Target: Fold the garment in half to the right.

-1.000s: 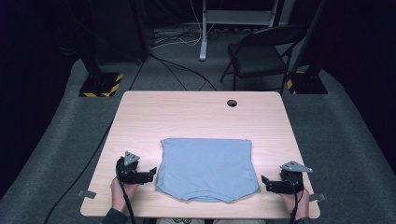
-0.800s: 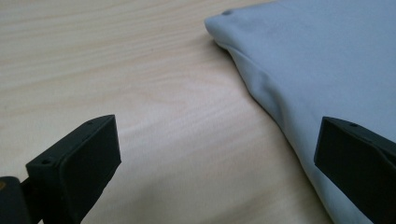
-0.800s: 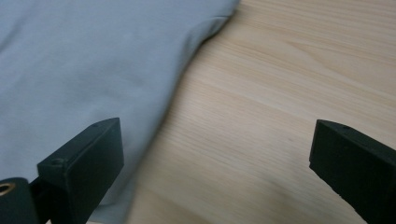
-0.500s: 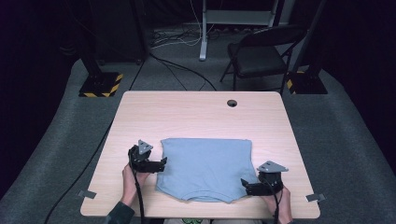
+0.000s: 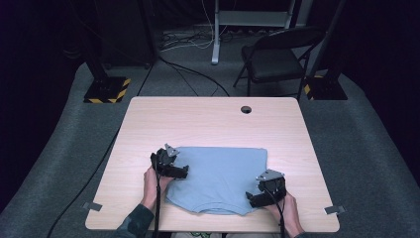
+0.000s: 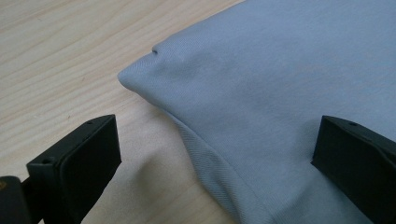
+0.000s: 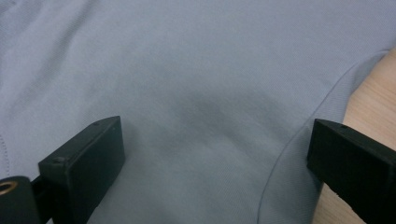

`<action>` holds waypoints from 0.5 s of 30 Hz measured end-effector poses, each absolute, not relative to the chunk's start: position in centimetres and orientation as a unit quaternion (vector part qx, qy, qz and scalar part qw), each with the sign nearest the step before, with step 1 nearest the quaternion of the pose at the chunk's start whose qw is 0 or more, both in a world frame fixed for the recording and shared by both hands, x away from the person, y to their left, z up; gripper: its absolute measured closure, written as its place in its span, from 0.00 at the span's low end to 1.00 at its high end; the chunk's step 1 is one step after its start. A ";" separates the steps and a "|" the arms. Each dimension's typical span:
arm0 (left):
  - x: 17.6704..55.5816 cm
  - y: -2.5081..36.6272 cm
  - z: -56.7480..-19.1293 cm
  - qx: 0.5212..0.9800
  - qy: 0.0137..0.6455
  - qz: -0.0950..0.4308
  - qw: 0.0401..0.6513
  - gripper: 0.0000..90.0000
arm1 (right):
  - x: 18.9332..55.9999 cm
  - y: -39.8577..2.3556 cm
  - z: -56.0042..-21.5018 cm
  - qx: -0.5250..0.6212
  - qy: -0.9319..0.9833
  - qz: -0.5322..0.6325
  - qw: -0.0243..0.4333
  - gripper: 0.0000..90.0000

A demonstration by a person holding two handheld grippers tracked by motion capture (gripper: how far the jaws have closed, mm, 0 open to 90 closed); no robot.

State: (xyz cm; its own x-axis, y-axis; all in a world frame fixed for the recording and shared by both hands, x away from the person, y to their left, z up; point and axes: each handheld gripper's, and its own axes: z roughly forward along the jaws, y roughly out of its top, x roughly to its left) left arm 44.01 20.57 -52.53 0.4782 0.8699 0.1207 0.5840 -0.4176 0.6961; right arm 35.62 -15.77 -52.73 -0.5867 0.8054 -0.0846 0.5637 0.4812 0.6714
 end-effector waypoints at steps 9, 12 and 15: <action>44.2 18.6 -52.7 0.803 0.449 0.248 0.304 0.00 | 35.1 -18.1 -52.8 0.428 0.829 0.302 0.196 0.03; 44.2 17.7 -52.8 0.804 0.446 0.246 0.307 0.01 | 35.0 -18.6 -52.7 0.433 0.828 0.297 0.195 0.03; 44.2 18.0 -52.5 0.801 0.443 0.236 0.325 0.00 | 34.6 -18.9 -52.3 0.434 0.823 0.305 0.204 0.03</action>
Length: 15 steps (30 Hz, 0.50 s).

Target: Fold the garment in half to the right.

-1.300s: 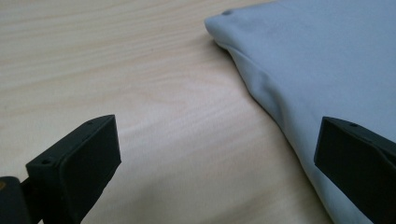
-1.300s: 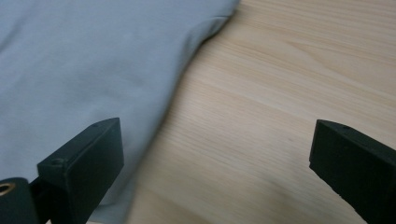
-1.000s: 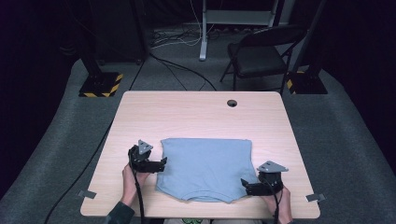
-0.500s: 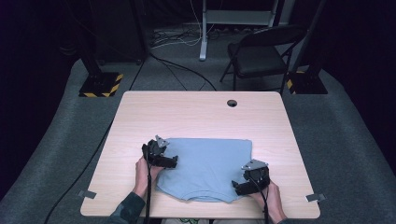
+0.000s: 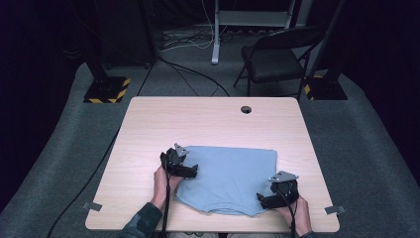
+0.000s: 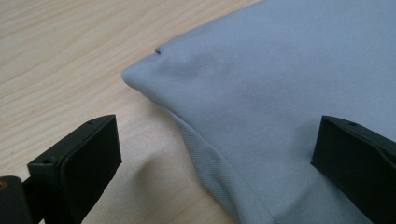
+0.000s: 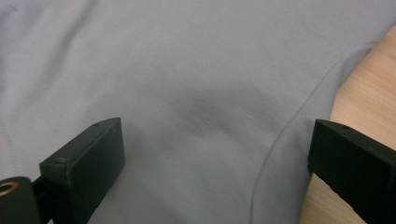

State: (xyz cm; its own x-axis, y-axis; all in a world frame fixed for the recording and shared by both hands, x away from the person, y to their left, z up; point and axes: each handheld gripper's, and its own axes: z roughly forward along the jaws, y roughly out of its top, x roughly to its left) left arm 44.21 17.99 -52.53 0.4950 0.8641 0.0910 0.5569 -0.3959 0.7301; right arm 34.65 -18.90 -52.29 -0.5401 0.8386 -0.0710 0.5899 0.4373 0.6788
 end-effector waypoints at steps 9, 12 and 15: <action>45.3 18.8 -52.4 0.798 0.462 0.225 0.314 0.01 | 35.0 -14.7 -52.3 0.383 0.850 0.306 0.193 0.04; 45.4 18.5 -52.6 0.802 0.460 0.223 0.308 0.01 | 35.2 -15.2 -52.7 0.390 0.848 0.308 0.183 0.03; 45.5 18.2 -52.6 0.805 0.457 0.222 0.308 0.01 | 35.3 -15.7 -52.7 0.396 0.847 0.307 0.177 0.03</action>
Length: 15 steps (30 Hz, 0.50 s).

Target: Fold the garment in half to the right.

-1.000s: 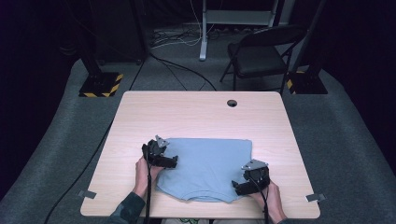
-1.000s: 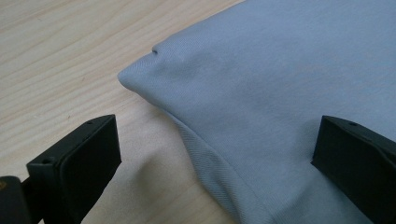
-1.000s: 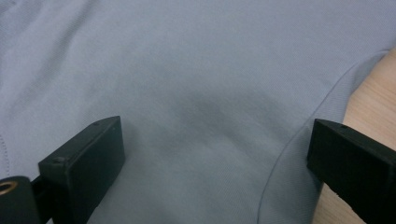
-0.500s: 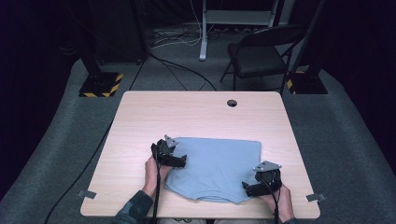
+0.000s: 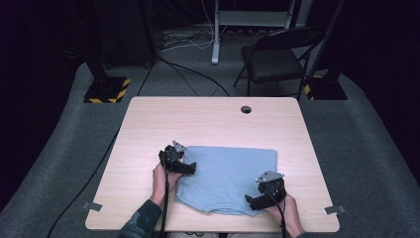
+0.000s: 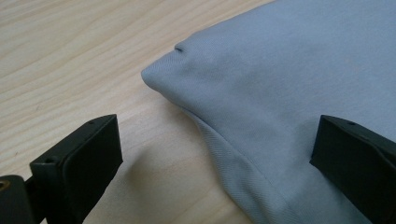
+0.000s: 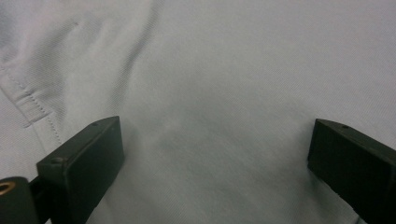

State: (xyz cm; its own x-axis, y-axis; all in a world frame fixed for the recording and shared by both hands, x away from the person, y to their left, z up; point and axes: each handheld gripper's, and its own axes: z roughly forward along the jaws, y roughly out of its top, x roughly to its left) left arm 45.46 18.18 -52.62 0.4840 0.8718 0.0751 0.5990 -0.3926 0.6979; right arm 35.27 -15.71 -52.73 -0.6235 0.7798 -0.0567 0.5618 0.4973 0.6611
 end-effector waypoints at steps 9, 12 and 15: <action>45.3 17.1 -52.8 0.805 0.455 0.212 0.317 0.01 | 34.9 -17.4 -52.7 0.405 0.844 0.303 0.178 0.03; 45.2 16.9 -52.8 0.808 0.450 0.202 0.322 0.01 | 34.8 -18.1 -52.7 0.408 0.843 0.302 0.178 0.03; 45.3 17.1 -52.4 0.804 0.451 0.205 0.330 0.01 | 34.7 -18.2 -52.5 0.409 0.841 0.306 0.177 0.03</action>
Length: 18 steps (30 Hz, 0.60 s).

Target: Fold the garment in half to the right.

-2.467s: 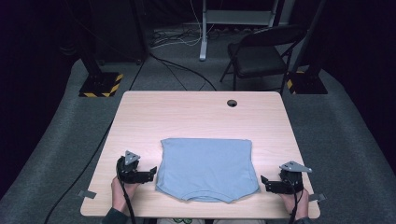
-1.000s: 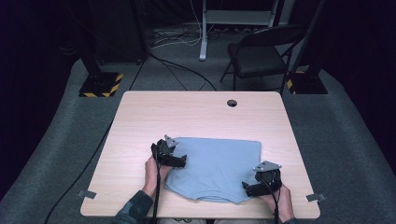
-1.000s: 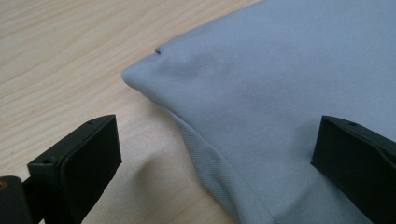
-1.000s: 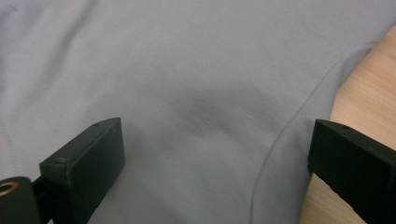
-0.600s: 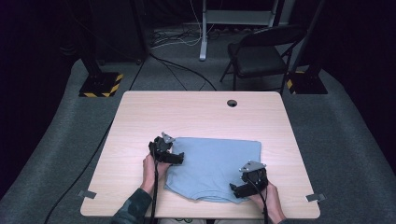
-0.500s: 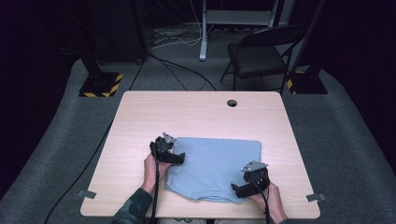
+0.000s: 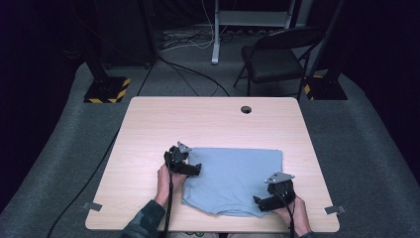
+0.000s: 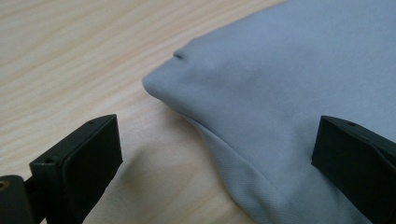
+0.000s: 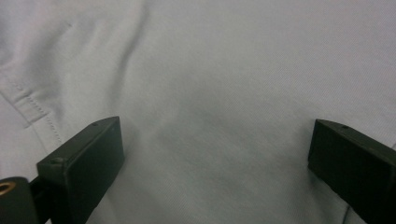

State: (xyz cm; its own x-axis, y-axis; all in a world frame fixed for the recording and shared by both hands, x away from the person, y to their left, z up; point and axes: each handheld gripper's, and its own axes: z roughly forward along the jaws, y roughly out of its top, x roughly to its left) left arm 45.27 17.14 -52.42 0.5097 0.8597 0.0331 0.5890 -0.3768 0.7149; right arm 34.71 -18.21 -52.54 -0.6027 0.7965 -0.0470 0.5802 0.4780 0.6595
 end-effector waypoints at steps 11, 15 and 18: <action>46.1 16.9 -52.6 0.806 0.460 0.205 0.313 0.01 | 34.9 -14.0 -52.7 0.355 0.865 0.308 0.175 0.04; 46.0 16.5 -52.7 0.804 0.460 0.204 0.316 0.01 | 34.8 -14.7 -52.6 0.360 0.864 0.303 0.176 0.04; 45.9 15.9 -52.8 0.807 0.454 0.202 0.319 0.01 | 34.6 -15.4 -52.6 0.366 0.863 0.302 0.174 0.04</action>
State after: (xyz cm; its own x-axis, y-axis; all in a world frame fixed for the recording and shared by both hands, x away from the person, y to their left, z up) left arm 45.86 15.94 -52.77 0.5055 0.8621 0.0369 0.6038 -0.3840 0.6986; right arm 34.65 -15.39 -52.64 -0.6718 0.7365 -0.0789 0.5266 0.5499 0.6483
